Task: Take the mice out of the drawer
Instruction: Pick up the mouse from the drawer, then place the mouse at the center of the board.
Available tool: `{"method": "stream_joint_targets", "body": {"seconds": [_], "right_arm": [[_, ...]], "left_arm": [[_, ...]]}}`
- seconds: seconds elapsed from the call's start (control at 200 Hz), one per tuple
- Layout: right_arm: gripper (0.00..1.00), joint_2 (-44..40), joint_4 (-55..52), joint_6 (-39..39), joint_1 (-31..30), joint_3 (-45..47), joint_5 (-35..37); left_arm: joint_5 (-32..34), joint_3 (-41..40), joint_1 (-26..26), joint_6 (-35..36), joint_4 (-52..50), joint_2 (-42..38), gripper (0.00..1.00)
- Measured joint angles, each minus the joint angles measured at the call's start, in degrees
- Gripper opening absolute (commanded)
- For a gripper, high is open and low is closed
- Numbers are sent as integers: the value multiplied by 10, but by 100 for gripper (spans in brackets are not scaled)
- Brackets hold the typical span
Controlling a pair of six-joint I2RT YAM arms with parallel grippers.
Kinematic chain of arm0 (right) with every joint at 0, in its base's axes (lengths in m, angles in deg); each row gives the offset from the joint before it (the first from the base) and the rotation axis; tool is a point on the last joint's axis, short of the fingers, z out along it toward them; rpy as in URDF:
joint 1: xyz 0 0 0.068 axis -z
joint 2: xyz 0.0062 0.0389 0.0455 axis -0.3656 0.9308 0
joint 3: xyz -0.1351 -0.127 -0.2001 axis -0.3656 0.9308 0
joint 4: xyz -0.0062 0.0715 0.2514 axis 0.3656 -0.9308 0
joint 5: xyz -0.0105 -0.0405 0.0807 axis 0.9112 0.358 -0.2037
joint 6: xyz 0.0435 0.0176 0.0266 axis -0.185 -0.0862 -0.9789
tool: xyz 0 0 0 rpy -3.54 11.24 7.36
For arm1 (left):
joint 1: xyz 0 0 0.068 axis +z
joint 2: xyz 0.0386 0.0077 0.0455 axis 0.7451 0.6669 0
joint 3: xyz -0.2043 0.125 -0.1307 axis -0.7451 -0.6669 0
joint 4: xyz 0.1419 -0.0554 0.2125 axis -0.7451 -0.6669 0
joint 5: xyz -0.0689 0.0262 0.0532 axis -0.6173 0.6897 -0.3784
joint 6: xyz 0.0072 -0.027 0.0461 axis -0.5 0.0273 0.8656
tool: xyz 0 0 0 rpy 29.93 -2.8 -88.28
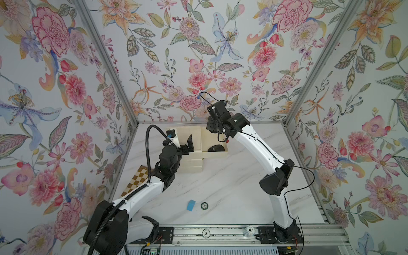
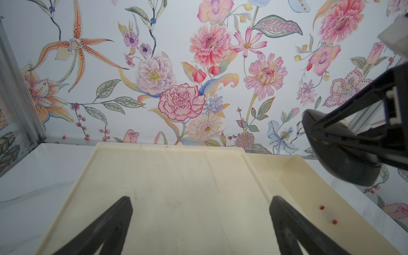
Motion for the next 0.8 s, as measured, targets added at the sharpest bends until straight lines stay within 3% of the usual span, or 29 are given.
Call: {"method": "stream_joint_targets", "body": {"seconds": [0.19,0.48,0.625,0.796], "right_arm": [[56,-61,45,66,92,90,-79],[56,-219,170,177,296,389,-206],[56,-236,238,224,341,513,-238],[56,-198,297,271,363,617,-268]], "left_arm": [[-6,19,0,2,-37,0,100],[-20,44,0,10,-90,-12,100],[-19,62,0,9,-108,-15,100],[-19,72,0,-2,-126,-23,100]]}}
